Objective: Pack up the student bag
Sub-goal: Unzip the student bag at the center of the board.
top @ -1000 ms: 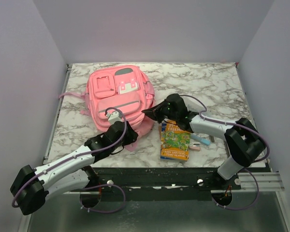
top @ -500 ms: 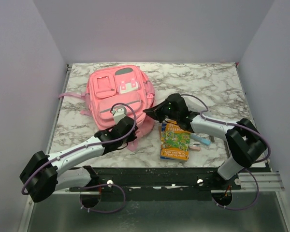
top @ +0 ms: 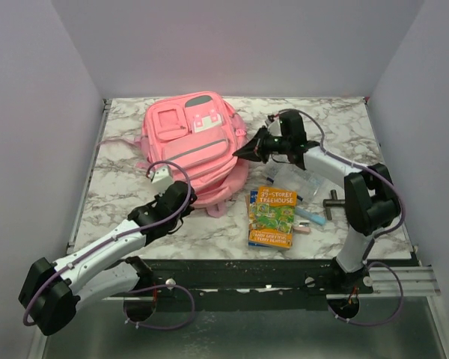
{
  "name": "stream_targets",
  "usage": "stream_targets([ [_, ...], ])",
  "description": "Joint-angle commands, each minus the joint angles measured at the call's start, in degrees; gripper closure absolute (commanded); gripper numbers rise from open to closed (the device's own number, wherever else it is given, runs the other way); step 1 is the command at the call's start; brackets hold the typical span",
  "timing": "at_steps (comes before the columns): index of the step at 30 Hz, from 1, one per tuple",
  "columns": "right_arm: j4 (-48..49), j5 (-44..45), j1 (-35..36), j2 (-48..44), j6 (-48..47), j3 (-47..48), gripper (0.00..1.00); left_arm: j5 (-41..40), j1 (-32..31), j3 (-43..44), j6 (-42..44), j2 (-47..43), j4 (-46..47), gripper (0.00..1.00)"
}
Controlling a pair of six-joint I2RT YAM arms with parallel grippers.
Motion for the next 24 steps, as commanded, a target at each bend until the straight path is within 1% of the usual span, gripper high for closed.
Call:
stream_targets([
  [1, -9.18, -13.19, -1.71, 4.69, -16.66, 11.72, 0.99, -2.89, 1.30, -1.26, 2.11, -6.37, -7.77, 1.00],
  [2, -11.11, -12.93, -1.72, 5.24, -18.99, 13.12, 0.99, -2.50, 1.28, -0.92, 3.00, -7.11, -7.82, 1.00],
  [4, -19.17, -12.02, -1.51, 7.54, -24.80, 17.97, 1.00, -0.64, 0.57, 0.34, 5.65, -8.52, -7.06, 1.00],
  [5, -19.81, -12.49, -1.29, 8.29, -25.28, 18.83, 0.99, -0.20, -0.07, 0.86, 6.25, -8.89, -6.68, 1.00],
  [7, -19.08, -11.20, -0.82, 8.67, -24.22, 18.49, 0.94, 2.01, -0.60, 1.36, 7.99, -9.11, -3.95, 1.00],
  [8, -18.73, -9.34, -0.19, 7.92, -23.99, 17.60, 0.85, 3.37, -0.58, 1.61, 8.45, -8.77, -2.10, 1.00],
  [9, -17.73, -6.60, 0.42, 6.74, -23.04, 15.61, 0.72, 5.33, -0.61, 1.97, 8.50, -8.39, -0.65, 1.00],
  [10, -15.78, -4.76, 1.09, 5.35, -21.54, 13.03, 0.61, 7.68, -0.62, 2.33, 8.41, -7.54, 1.24, 1.00],
  [12, -7.67, -2.63, 2.23, 1.68, -15.97, 5.54, 0.46, 11.88, -0.76, 3.11, 8.12, -5.68, 4.73, 1.00],
  [14, 2.69, -0.49, 3.30, -2.28, -9.29, -3.64, 0.36, 13.94, -1.65, 3.92, 7.47, -3.65, 7.23, 1.00],
  [16, 10.87, 1.06, 4.48, -5.18, -2.25, -10.36, 0.30, 14.54, -2.76, 4.69, 7.49, -1.69, 8.32, 1.00],
  [18, 15.92, 2.39, 5.75, -6.11, 2.29, -13.81, 0.29, 15.45, -3.53, 5.15, 7.20, -0.26, 8.77, 1.00],
  [20, 21.51, 2.86, 7.08, -5.62, 6.72, -16.04, 0.29, 16.08, -4.46, 4.62, 6.76, 0.45, 10.00, 1.00],
  [24, 26.13, 3.99, 10.22, -2.93, 12.75, -16.09, 0.29, 16.86, -5.41, 4.32, 6.37, 1.36, 10.79, 1.00],
])
